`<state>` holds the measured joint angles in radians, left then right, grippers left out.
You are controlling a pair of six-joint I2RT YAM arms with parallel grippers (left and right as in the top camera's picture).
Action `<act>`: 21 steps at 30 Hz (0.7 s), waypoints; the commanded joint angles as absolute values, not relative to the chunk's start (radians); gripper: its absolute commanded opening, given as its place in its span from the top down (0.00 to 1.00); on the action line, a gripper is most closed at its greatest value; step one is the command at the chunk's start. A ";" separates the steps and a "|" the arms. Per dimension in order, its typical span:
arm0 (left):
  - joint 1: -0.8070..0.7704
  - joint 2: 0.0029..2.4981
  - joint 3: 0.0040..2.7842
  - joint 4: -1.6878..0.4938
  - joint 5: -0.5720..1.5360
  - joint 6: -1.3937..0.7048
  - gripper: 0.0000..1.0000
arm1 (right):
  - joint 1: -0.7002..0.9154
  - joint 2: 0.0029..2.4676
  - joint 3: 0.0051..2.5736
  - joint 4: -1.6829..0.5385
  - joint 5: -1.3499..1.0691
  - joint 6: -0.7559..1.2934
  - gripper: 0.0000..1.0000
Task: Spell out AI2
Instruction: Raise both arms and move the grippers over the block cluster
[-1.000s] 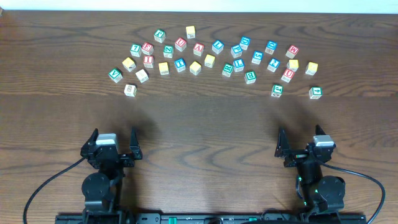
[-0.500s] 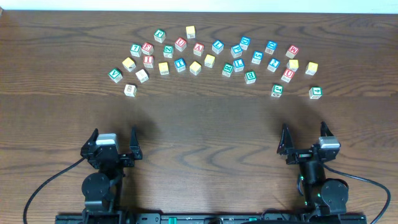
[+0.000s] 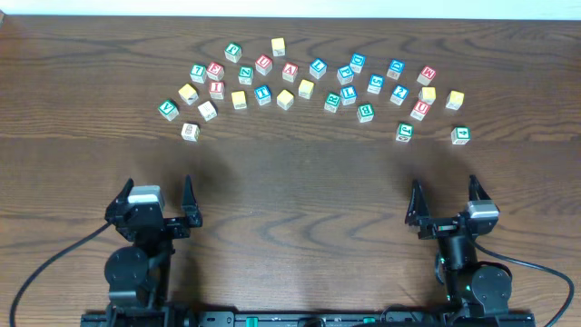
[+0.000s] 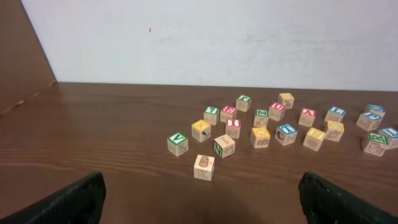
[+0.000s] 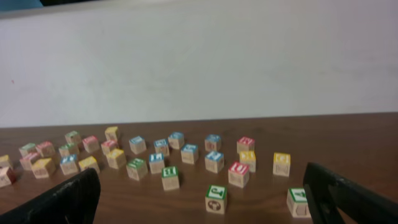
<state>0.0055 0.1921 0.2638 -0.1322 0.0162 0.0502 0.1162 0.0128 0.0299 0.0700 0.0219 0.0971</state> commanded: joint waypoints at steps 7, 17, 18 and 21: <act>0.010 0.361 0.459 -0.211 0.015 0.059 0.02 | 0.113 0.020 0.123 0.071 0.015 0.088 0.01; 0.010 0.535 0.661 -0.291 0.019 0.051 0.03 | 0.113 0.210 0.291 0.068 0.016 0.066 0.01; 0.010 0.550 0.677 -0.294 0.019 0.051 0.02 | 0.113 0.242 0.316 0.067 0.015 0.057 0.01; 0.010 0.603 0.738 -0.301 0.047 0.048 0.03 | 0.113 0.350 0.404 0.052 0.015 0.046 0.01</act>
<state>0.0055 0.5663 0.6670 -0.2958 0.0216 0.0498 0.1162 0.2798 0.3248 0.0593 0.0189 0.0776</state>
